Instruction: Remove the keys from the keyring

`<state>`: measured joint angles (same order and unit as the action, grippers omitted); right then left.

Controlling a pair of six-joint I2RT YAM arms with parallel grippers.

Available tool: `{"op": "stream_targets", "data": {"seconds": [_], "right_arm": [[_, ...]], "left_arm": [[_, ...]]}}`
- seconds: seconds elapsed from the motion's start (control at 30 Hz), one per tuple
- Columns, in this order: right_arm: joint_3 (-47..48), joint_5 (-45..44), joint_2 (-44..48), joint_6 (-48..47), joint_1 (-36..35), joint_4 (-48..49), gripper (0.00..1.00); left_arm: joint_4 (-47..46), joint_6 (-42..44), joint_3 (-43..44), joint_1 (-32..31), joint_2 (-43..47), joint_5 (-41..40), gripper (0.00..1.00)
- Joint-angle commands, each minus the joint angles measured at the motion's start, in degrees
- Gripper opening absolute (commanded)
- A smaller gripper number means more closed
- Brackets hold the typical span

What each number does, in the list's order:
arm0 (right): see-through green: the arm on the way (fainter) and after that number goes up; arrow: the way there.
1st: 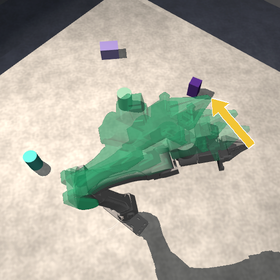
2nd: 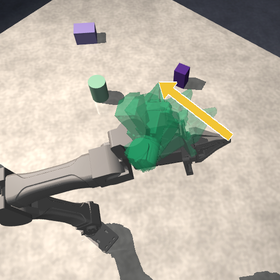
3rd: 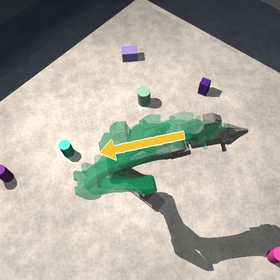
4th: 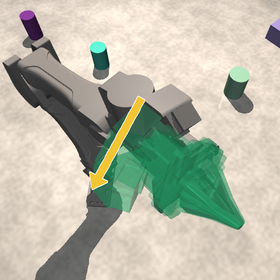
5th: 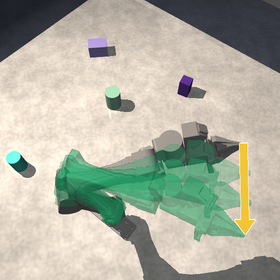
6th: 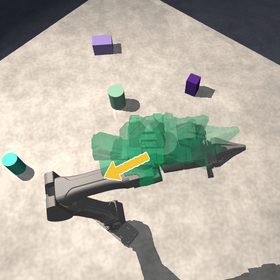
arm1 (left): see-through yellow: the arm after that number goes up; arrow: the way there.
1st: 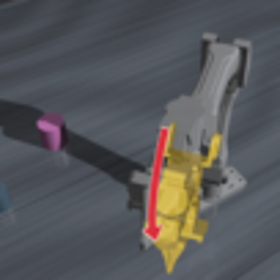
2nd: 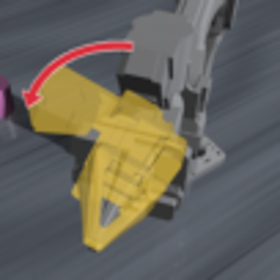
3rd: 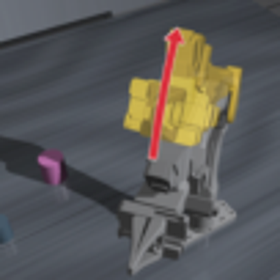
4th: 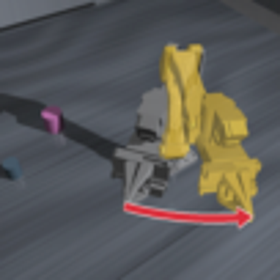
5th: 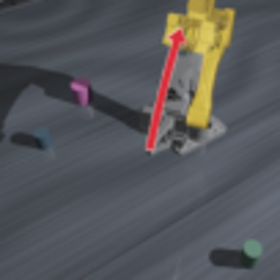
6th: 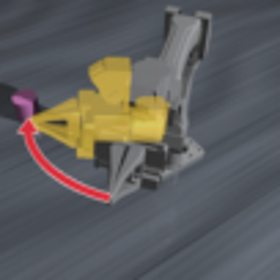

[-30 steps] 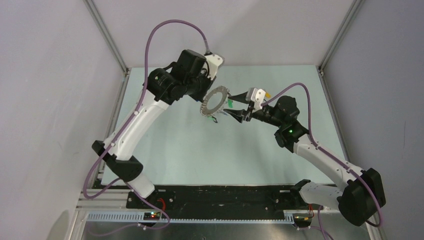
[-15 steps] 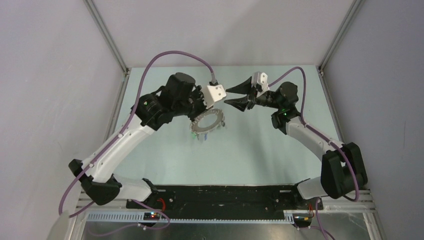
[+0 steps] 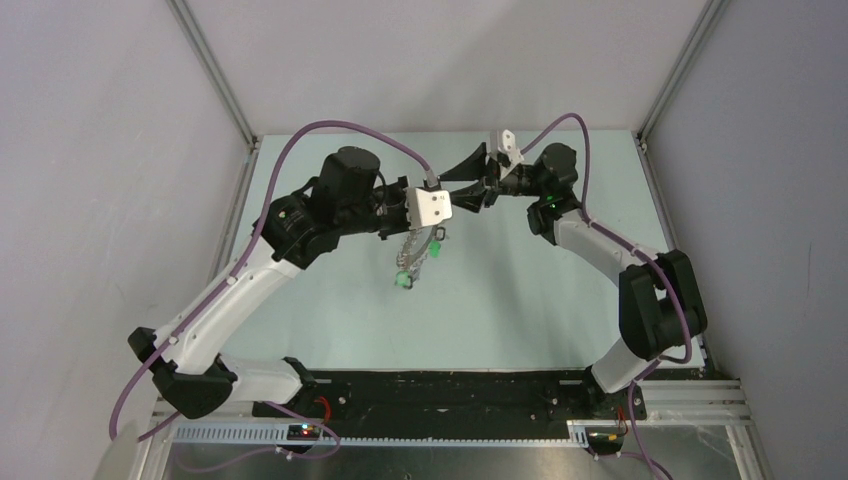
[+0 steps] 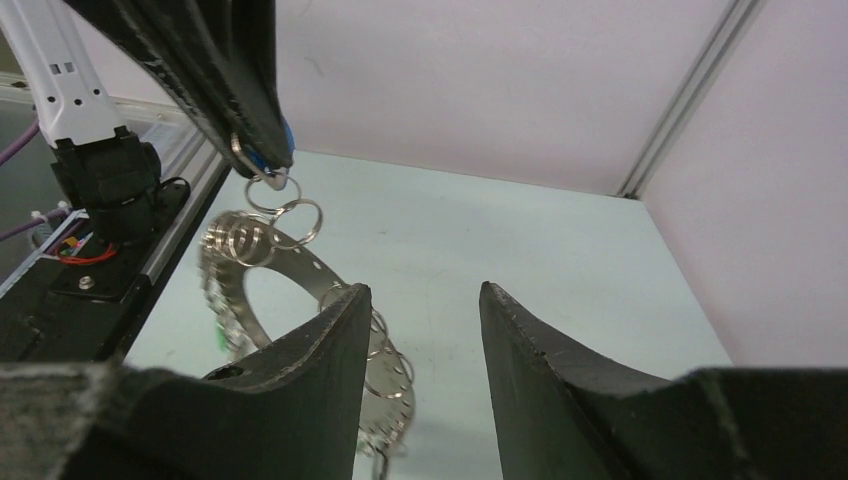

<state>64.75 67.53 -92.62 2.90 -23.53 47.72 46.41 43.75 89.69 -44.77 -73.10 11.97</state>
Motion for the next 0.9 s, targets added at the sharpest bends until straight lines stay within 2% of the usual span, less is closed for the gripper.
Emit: {"op": "stream_targets", "data": {"seconds": [0.0, 0.17, 0.27, 0.47, 0.87], "right_arm": [[4.87, 4.23, -1.93, 1.62, -1.25, 2.43, 0.48], [5.46, 7.61, -3.73, 3.01, -2.22, 4.33, 0.49], [5.47, 11.26, -5.01, 8.29, -2.38, 9.24, 0.49], [6.27, 14.95, -9.21, 25.31, -2.62, 32.11, 0.49], [7.8, 18.27, -9.29, 25.47, -3.99, 32.22, 0.49]], "left_arm": [[-4.77, 6.73, 0.61, -0.16, -0.02, 4.3, 0.0], [-4.75, 9.61, 0.11, 0.11, -0.28, 5.89, 0.0], [-4.81, 11.45, -0.67, 0.08, -0.17, 6.39, 0.0], [-4.82, 12.12, -0.23, 0.25, -0.51, 6.5, 0.0], [-4.78, 13.08, 0.23, 0.33, -0.08, 6.61, 0.0]]}}
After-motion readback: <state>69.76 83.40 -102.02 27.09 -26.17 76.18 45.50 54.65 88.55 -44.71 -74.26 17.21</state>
